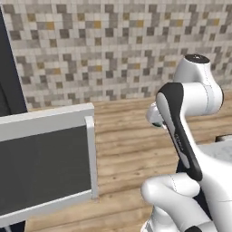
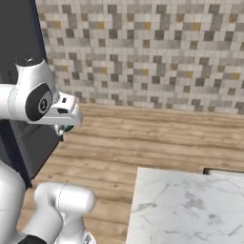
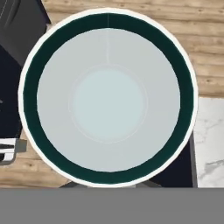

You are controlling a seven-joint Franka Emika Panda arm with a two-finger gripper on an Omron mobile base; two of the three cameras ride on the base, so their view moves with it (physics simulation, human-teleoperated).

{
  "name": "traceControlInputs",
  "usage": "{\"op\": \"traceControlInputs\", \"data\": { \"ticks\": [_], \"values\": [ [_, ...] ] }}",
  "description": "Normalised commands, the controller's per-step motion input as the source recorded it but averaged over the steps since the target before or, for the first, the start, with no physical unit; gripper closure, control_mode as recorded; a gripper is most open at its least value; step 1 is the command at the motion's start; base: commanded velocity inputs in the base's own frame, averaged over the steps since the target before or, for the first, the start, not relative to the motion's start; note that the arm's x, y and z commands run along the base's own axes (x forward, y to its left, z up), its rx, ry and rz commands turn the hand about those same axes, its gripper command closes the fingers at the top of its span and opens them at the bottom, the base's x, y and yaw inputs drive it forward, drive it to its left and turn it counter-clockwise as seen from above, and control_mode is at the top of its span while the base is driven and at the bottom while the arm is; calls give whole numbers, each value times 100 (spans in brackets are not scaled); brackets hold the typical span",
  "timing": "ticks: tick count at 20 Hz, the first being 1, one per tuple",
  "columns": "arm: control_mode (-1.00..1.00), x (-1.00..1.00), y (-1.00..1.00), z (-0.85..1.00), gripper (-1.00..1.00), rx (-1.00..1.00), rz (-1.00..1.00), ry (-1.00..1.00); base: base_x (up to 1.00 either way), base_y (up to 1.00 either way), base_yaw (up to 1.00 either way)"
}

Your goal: Pick the mug from the counter and place it inside the microwave. Then close the microwave.

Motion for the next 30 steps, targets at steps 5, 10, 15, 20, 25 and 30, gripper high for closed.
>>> {"op": "traceControlInputs", "data": {
  "ticks": [5,10,15,20,25,30],
  "values": [
    [100,0,0,0,100,0,0,0,100,20,-6],
    [100,0,0,0,100,0,0,0,100,0,0],
    [100,0,0,0,100,0,0,0,100,0,3],
    [100,0,0,0,100,0,0,0,100,-5,22],
    [100,0,0,0,100,0,0,0,0,-57,52],
    [100,0,0,0,100,0,0,0,-54,-55,83]
  ]
}}
